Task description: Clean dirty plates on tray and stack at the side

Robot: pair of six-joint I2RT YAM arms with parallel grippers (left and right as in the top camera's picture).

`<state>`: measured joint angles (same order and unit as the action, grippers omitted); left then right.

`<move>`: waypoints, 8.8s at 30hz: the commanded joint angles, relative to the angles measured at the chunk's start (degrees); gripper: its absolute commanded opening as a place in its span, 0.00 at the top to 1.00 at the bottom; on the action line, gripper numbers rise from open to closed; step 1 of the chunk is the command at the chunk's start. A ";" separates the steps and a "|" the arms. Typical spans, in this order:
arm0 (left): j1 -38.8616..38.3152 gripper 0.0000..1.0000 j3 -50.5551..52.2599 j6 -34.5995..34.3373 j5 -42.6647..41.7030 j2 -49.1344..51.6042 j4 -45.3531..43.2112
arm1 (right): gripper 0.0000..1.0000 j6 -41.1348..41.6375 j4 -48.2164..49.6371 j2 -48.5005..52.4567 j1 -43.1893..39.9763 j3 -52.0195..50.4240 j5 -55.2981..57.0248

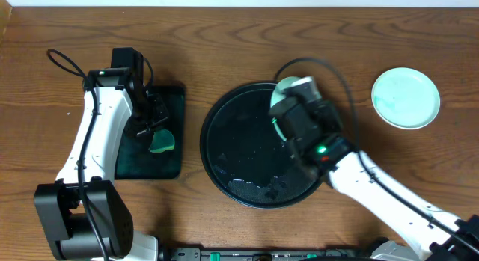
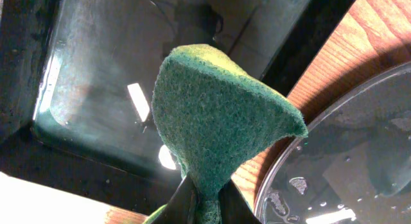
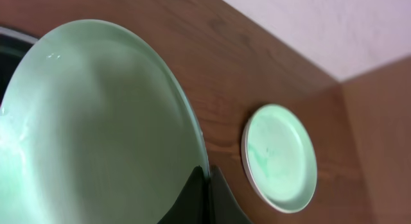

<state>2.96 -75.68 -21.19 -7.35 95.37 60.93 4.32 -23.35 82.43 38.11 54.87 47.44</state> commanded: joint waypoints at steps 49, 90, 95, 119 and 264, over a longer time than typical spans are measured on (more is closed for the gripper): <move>0.24 0.93 -0.68 -0.33 0.07 -0.11 -0.11 | 0.99 28.41 4.31 18.27 -63.52 6.21 -41.07; 3.08 0.83 -0.68 9.86 12.07 11.67 -6.23 | 0.01 3.72 -14.19 -21.84 -38.12 11.82 -54.34; 3.08 0.49 -0.68 9.84 10.54 11.65 -6.25 | 0.01 2.84 -15.15 -22.99 -36.13 11.82 -54.36; -8.04 0.29 -0.83 14.60 3.48 -30.93 -2.56 | 0.01 -8.70 -15.61 -35.80 -32.39 11.82 -55.43; -8.33 0.18 75.45 9.38 14.29 -95.27 -57.31 | 0.01 -8.68 -43.76 -35.98 -32.44 11.82 -55.43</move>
<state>-5.67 -0.67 -13.37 6.20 0.58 0.32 -3.62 -67.05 46.48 5.21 65.95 -7.75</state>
